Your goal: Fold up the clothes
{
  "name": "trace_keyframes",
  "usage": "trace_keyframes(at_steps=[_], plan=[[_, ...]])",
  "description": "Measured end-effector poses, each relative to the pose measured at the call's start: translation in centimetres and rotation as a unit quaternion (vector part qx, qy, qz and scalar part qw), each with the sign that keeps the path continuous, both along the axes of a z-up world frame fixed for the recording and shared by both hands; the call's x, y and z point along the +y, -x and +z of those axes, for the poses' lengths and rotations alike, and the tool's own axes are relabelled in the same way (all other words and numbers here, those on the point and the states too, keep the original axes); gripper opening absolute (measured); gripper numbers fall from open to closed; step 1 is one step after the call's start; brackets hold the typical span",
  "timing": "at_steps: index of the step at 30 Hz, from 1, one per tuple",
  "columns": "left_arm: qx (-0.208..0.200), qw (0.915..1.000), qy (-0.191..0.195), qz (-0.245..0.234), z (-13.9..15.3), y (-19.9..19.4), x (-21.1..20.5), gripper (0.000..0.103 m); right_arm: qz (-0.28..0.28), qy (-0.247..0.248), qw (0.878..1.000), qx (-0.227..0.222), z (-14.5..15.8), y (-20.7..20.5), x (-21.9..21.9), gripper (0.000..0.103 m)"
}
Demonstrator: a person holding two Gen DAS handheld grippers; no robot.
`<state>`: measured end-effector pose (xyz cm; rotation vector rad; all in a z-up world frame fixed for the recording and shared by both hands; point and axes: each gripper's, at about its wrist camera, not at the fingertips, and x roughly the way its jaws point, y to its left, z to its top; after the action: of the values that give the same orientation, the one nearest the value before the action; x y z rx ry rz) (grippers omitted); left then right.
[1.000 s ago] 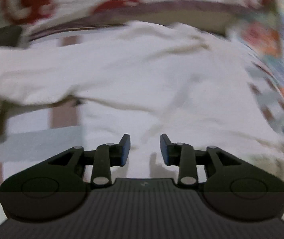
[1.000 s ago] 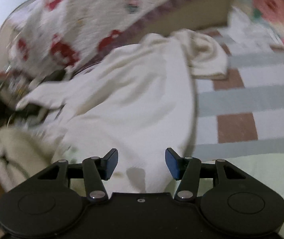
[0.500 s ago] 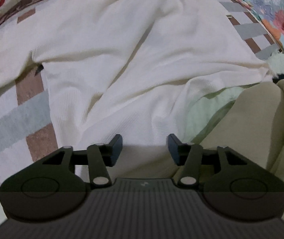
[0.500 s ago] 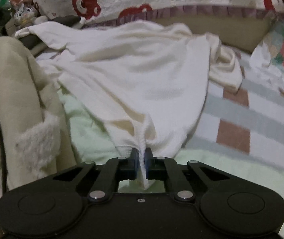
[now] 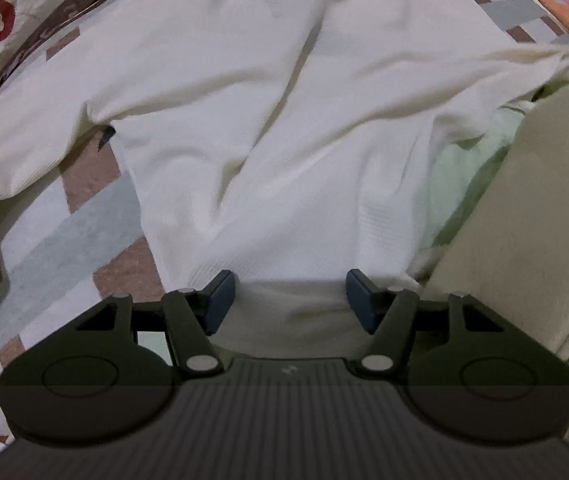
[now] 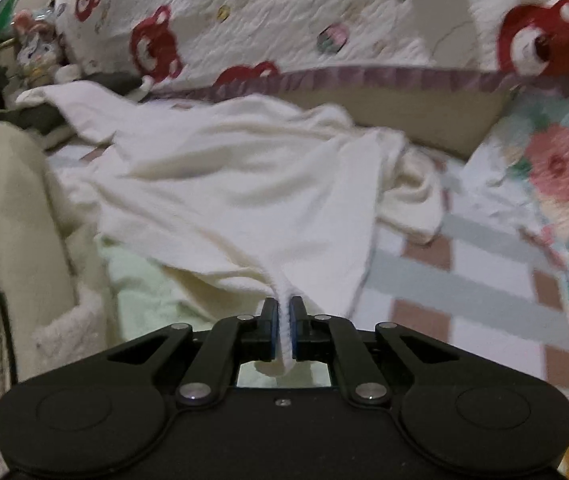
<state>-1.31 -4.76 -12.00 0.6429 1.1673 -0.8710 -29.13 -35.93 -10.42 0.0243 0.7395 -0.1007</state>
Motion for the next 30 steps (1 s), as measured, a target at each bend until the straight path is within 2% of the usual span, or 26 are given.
trace_keyframes(at_steps=[2,3,5,7,9,10,11,12,13,15,17,20,22,24,26,28,30], plan=[[0.013,0.9999,0.006,0.006,-0.2,-0.4,0.1,0.063,0.014,-0.013,1.000,-0.002,-0.6,-0.1,0.5,0.019],[0.020,0.9997,0.008,0.009,-0.4,-0.7,0.1,0.065,0.024,-0.015,1.000,0.002,-0.9,-0.2,0.7,0.031],[0.036,0.9990,0.013,0.023,-1.0,-1.2,0.2,0.070,0.029,0.004,0.999,0.017,-1.6,-0.5,1.3,0.047],[0.049,0.9978,0.018,0.041,-1.5,-1.9,0.5,0.076,0.028,0.020,0.999,0.033,-2.5,-0.8,1.6,0.049],[0.054,0.9968,0.021,0.055,-1.8,-2.2,0.4,0.076,0.020,0.029,0.998,0.048,-3.4,-1.1,1.5,0.050],[0.056,0.9964,0.022,0.060,-2.0,-2.2,0.4,0.059,0.016,0.034,0.998,0.055,-3.9,-1.3,1.4,0.049],[0.072,0.9949,0.037,0.061,-1.6,-2.0,0.1,0.029,0.018,0.030,0.998,0.050,-4.1,-1.4,1.3,0.044],[0.088,0.9928,0.052,0.063,-1.3,-1.9,-0.1,0.005,0.022,0.022,0.999,0.041,-4.0,-1.5,1.1,0.010],[0.102,0.9905,0.066,0.064,-0.9,-1.7,-0.3,0.005,0.015,0.010,0.999,0.027,-3.5,-1.8,0.7,0.007],[0.058,0.9956,0.065,0.035,1.1,-0.5,-1.0,0.005,-0.002,-0.018,1.000,-0.013,-1.8,-2.2,-0.5,0.006],[0.020,0.9953,0.082,0.048,3.7,-0.5,-0.6,0.005,-0.025,-0.051,0.996,-0.067,0.8,-2.4,-2.1,0.006],[-0.035,0.9868,0.127,0.094,8.9,-1.5,2.0,0.005,-0.033,-0.066,0.988,-0.133,5.5,-2.1,-3.6,0.006],[-0.046,0.9779,0.162,0.124,12.1,-1.9,4.3,0.005,-0.029,-0.061,0.983,-0.171,8.7,-1.6,-3.9,0.006],[-0.045,0.9697,0.197,0.138,14.6,-1.4,6.4,0.005,-0.015,-0.075,0.976,-0.206,11.4,-0.2,-3.8,0.006],[-0.015,0.9682,0.205,0.142,14.2,-0.3,7.1,0.005,0.001,-0.089,0.968,-0.234,13.5,1.5,-3.6,0.006],[0.015,0.9661,0.212,0.147,13.8,0.7,7.7,0.005,-0.005,-0.087,0.973,-0.213,12.9,2.5,-2.8,0.006],[0.050,0.9726,0.176,0.144,11.0,1.7,7.2,0.005,-0.013,-0.101,0.978,-0.181,11.3,3.6,-2.3,0.006]])
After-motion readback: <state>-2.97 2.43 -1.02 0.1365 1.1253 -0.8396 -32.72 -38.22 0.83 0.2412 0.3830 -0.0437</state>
